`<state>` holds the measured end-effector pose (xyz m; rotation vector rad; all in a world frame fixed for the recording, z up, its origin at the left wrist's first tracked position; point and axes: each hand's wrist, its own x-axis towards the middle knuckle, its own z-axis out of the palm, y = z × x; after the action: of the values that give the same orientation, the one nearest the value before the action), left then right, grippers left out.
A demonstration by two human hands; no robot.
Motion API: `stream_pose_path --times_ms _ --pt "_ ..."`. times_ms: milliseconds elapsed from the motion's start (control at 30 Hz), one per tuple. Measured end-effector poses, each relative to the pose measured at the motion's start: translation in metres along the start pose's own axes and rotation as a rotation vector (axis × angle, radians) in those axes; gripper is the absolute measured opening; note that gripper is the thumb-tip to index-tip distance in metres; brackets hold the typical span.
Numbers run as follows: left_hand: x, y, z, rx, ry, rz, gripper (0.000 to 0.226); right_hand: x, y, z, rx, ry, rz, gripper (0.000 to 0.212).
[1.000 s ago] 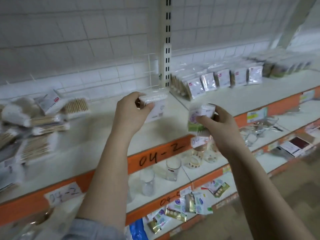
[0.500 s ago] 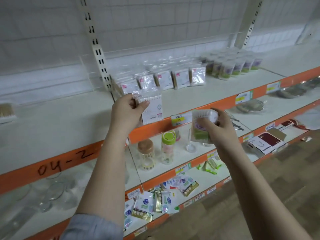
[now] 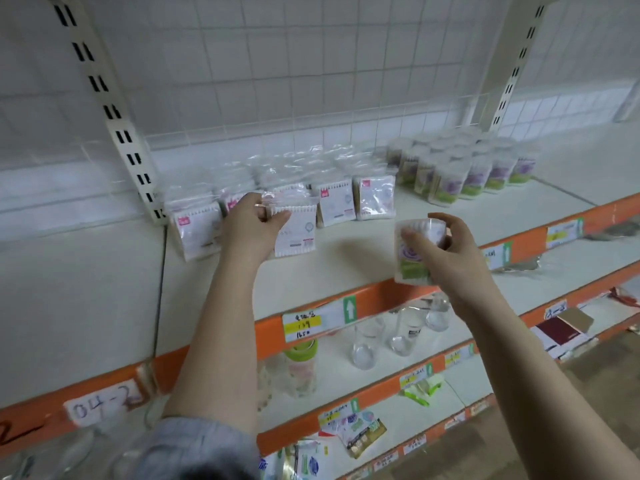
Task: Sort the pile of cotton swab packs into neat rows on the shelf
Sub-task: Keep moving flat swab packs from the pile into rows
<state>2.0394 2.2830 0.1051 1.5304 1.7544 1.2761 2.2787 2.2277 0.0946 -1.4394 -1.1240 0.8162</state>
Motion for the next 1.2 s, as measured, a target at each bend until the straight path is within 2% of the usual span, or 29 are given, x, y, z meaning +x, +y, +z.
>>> stream_pose_path --times_ms 100,200,333,433,567,700,900,1200 --pt "0.022 -0.002 0.015 -0.002 0.035 -0.033 0.019 0.038 -0.005 -0.002 -0.04 -0.044 -0.035 0.055" --pt "0.035 0.0 0.025 0.031 0.073 -0.039 0.028 0.065 -0.003 -0.003 -0.016 -0.084 -0.04 0.053" --pt "0.042 -0.001 0.032 0.078 0.147 -0.06 0.014 0.09 0.001 -0.002 0.007 -0.14 -0.032 0.051" --pt "0.04 -0.002 0.035 0.181 0.21 -0.07 0.03 0.106 0.002 0.001 0.08 -0.137 -0.012 0.047" --pt "0.037 0.006 0.037 0.306 0.26 -0.083 0.045 0.121 0.005 0.001 0.136 -0.164 -0.007 0.052" --pt "0.027 0.017 0.044 0.322 0.342 -0.09 0.049 0.134 0.011 -0.012 0.117 -0.206 -0.048 0.057" --pt "-0.005 0.048 0.086 0.501 0.543 -0.076 0.035 0.156 0.018 -0.056 0.065 -0.311 -0.146 0.044" --pt "-0.053 0.104 0.194 0.379 0.46 -0.138 0.023 0.191 0.045 -0.169 -0.004 -0.352 -0.211 0.03"
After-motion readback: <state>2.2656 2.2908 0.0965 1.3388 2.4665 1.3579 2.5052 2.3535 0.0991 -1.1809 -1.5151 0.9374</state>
